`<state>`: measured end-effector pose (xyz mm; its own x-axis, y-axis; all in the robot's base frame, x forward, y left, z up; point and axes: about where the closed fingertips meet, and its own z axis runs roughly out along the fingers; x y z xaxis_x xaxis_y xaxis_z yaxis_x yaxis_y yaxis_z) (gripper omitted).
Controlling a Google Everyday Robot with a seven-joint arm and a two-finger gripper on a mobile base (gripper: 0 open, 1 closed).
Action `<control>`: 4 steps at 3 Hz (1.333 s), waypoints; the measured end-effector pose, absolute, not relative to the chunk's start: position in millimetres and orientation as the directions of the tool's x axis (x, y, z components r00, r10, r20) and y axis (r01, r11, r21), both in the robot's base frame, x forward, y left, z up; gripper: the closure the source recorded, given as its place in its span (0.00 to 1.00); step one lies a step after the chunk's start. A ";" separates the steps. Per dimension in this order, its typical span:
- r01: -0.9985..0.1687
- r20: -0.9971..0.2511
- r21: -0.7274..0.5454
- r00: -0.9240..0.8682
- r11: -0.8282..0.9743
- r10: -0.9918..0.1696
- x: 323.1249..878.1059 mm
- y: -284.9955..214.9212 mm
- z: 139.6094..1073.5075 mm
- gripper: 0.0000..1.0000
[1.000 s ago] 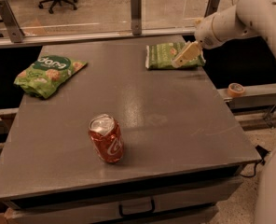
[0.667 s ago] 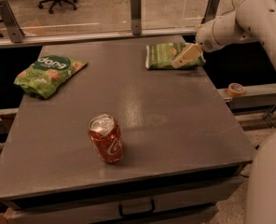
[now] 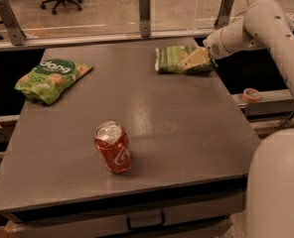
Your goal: Move green jalapeno chip bag near coke can
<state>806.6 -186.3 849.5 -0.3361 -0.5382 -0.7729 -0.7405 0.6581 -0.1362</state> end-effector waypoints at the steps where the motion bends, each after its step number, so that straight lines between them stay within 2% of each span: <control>1: -0.741 -0.767 -0.072 -0.387 0.668 -0.512 804.7 -177.3 842.6 0.42; 3: -0.756 -0.761 -0.030 -0.407 0.654 -0.505 793.6 -164.2 843.3 0.88; 4: -0.777 -0.794 -0.123 -0.296 0.618 -0.531 784.7 -152.7 896.5 1.00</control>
Offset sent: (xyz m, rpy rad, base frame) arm -0.0265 0.0276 -0.0109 0.0641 0.1549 0.0147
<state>784.7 -152.7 896.5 -0.2963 -0.5305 -0.7942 -0.7766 0.6179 -0.1231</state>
